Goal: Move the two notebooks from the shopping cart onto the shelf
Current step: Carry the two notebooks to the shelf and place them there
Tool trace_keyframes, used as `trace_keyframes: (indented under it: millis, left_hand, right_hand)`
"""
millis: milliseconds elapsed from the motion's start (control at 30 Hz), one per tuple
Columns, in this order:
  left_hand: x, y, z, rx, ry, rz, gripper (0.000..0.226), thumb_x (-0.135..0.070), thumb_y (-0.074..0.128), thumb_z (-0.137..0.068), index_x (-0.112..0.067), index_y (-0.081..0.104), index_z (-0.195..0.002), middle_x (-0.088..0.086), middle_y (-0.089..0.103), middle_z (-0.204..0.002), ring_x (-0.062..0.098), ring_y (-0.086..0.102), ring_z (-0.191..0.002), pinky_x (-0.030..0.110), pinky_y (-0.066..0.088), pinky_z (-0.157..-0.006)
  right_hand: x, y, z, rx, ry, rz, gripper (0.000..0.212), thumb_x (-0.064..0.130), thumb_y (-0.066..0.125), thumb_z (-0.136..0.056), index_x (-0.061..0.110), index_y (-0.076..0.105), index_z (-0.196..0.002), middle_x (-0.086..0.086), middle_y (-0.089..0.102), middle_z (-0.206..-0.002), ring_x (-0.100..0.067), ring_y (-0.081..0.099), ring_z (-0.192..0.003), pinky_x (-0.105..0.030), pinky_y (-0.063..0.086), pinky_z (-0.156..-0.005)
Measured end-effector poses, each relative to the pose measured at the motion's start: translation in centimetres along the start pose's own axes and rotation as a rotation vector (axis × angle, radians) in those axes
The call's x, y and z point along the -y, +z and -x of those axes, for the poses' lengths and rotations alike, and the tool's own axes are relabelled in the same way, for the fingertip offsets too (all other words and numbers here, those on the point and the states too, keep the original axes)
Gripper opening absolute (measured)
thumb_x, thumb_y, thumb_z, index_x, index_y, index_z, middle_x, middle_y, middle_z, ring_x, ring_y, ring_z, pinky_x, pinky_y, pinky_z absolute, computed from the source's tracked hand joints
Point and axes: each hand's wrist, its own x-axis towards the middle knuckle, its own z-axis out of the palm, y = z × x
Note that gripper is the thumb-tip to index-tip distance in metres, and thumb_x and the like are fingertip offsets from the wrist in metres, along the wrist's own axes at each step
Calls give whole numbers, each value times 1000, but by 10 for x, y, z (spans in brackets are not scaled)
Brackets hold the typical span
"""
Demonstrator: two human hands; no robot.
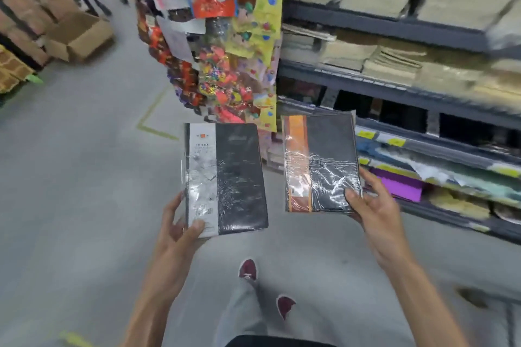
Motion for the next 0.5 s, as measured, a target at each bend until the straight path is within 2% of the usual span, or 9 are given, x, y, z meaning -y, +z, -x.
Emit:
trace_keyframes:
  millis: [67, 133, 233, 267, 400, 500]
  left_hand:
    - [-3, 7, -29, 78, -34, -2, 60, 4, 53, -94, -25, 42, -146, 13, 71, -123, 27, 71, -105, 34, 59, -84]
    - [-5, 15, -60, 140, -63, -6, 62, 4, 54, -93, -21, 40, -147, 13, 70, -124, 25, 71, -104, 34, 60, -84]
    - [-6, 33, -95, 254, -100, -30, 62, 8, 52, -94, -18, 38, -148, 11, 73, -119, 24, 72, -101, 35, 60, -84]
    - [-5, 41, -104, 281, -112, -30, 61, 8, 52, -93, -18, 39, -147, 11, 73, -118, 24, 72, -101, 34, 60, -83]
    - [-2, 78, -132, 356, -150, -30, 61, 5, 52, -92, -19, 39, -147, 15, 68, -128, 25, 70, -108, 36, 59, -87]
    - [5, 109, -147, 372, -162, -31, 61, 0, 56, -89, -22, 42, -144, 12, 70, -126, 24, 70, -108, 37, 59, -89]
  right_hand:
    - [-5, -1, -2, -68, 1, -22, 87, 67, 89, -50, 42, 61, -129, -10, 73, -117, -25, 68, -106, -48, 50, -103]
    - [-11, -2, -3, -133, 9, -29, 96, 65, 90, -50, 36, 58, -136, -5, 75, -111, -22, 68, -103, -45, 50, -102]
    - [-18, -9, -3, -231, 40, -55, 93, 69, 90, -44, 42, 60, -128, 4, 77, -98, -8, 69, -89, -23, 55, -83]
    - [-20, -13, -4, -261, 49, -73, 93, 70, 90, -41, 44, 61, -126, 5, 77, -96, -6, 68, -86, -20, 55, -79]
    - [-18, -36, -15, -333, 59, -112, 96, 69, 92, -36, 44, 60, -123, 6, 78, -92, -3, 69, -80, -18, 56, -73]
    - [-15, -59, -31, -362, 57, -121, 94, 67, 92, -37, 42, 59, -121, 9, 77, -85, -1, 69, -76, -17, 55, -70]
